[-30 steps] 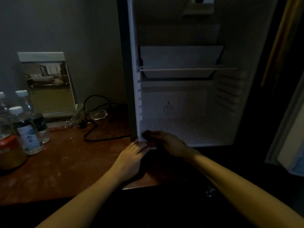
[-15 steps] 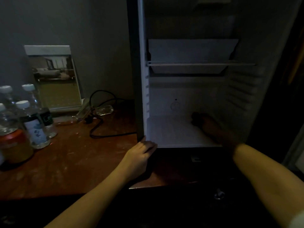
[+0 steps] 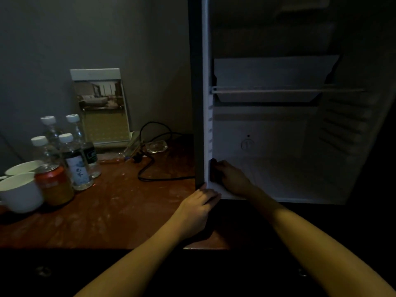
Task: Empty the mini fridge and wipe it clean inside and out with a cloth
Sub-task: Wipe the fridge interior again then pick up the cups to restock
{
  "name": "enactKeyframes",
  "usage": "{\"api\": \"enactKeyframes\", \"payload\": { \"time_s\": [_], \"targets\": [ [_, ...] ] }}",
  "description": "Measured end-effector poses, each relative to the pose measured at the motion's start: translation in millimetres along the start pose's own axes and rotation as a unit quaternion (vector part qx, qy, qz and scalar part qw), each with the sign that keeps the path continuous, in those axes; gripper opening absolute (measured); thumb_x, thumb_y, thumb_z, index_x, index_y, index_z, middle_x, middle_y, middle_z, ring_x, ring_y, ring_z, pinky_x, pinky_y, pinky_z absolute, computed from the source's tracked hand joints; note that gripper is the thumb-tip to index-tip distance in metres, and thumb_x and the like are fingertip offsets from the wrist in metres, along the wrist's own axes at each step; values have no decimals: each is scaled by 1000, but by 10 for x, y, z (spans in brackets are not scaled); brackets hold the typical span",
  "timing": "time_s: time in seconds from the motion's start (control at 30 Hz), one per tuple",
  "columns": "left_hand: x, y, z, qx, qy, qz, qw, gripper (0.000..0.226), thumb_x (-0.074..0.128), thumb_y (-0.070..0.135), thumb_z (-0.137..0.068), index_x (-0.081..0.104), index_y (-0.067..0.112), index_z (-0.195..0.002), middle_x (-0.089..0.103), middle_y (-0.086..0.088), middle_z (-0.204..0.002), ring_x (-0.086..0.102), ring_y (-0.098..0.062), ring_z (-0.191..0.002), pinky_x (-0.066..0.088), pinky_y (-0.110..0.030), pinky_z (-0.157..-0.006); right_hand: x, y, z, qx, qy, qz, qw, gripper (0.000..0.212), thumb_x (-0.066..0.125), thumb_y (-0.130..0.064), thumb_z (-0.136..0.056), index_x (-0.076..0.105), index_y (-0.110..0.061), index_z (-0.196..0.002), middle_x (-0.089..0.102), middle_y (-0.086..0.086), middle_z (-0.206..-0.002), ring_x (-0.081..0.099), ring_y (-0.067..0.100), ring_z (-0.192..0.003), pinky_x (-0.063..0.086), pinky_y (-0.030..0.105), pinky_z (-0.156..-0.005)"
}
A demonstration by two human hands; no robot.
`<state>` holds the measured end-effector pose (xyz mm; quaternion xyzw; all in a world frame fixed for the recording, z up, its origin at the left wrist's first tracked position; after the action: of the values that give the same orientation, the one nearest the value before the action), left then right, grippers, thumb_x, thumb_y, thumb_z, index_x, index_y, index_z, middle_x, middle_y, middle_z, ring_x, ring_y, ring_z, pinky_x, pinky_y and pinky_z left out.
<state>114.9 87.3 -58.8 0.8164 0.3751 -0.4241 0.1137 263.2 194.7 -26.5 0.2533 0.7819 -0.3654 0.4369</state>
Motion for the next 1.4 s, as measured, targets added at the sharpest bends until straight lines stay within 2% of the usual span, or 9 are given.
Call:
{"api": "enactKeyframes", "payload": {
  "time_s": [0.27,0.5,0.7,0.9,1.0,1.07,1.13,1.27,1.4],
  "targets": [
    [-265,89,60,-99,76,67,990,41,47,-2,-74,55,7,-113,44,-7,-122,48,-23,-111,47,-33,-92,-100,-374,647,19,221,-280,934,42,46,-31,-99,51,-18,-139,57,3,-134,55,12,-121,46,32,-103],
    [-485,54,-51,-321,156,126,926,104,62,-13,-75,2,21,-152,-6,19,-153,2,-3,-143,39,-36,-111,421,-1139,469,163,288,-327,885,68,39,-12,-101,6,-46,-150,-1,-20,-158,19,-1,-137,33,44,-113],
    [-655,-147,0,-296,156,101,937,107,61,-14,-75,-3,22,-152,-14,15,-157,-3,-2,-147,46,-41,-105,257,-1169,295,50,348,-181,918,97,45,2,-95,-23,-47,-145,-26,-21,-155,-14,-2,-145,13,40,-121],
    [-850,-305,-102,-280,163,74,943,101,59,-14,-78,-1,17,-154,-14,10,-160,2,-11,-148,51,-35,-96,-811,-1312,-311,-119,414,-143,891,64,39,-7,-101,2,-10,-154,-11,-3,-161,2,17,-150,23,45,-119],
    [-879,-246,-247,-270,142,85,948,102,57,-16,-78,-3,17,-154,-19,14,-159,29,-13,-141,44,-10,-64,-1320,-1378,-614,-136,419,-144,886,65,42,0,-100,5,-10,-153,1,12,-161,6,22,-149,18,24,-119],
    [-858,-209,-304,-260,124,95,953,104,55,-18,-76,-3,17,-154,-18,16,-159,58,-11,-98,36,-15,-50,-1369,-1402,-612,-145,414,-143,887,66,41,1,-99,5,-12,-152,2,14,-161,6,22,-149,14,17,-117],
    [-825,-194,-316,-256,125,114,952,104,53,-19,-76,-4,20,-154,-17,19,-159,52,-13,-65,34,-21,-46,-1147,-1347,-494,-151,411,-147,887,70,44,2,-97,4,-15,-153,1,11,-162,7,22,-150,13,22,-118],
    [-774,-169,-296,-259,154,153,941,103,49,-20,-78,-7,24,-152,-16,21,-158,47,-27,-101,50,-36,-53,-298,-1078,22,-79,326,-196,921,73,49,-18,-98,3,-25,-155,-3,-9,-162,14,13,-148,22,39,-119],
    [-839,-31,-414,-253,186,172,934,93,44,-21,-82,-5,18,-151,-13,9,-160,23,-7,-128,45,-34,-82,232,-828,505,-35,227,-239,943,70,46,-37,-99,3,-32,-154,-1,-19,-161,5,-6,-145,20,45,-120]
  ]
}}
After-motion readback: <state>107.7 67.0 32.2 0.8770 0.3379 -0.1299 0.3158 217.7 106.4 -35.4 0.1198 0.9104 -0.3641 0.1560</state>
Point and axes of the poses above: each hand's wrist, its own z-axis away from the middle knuckle, its own x-axis out of the palm, y = z × x, the point moved 2 cm from there along -z, towards the middle knuckle
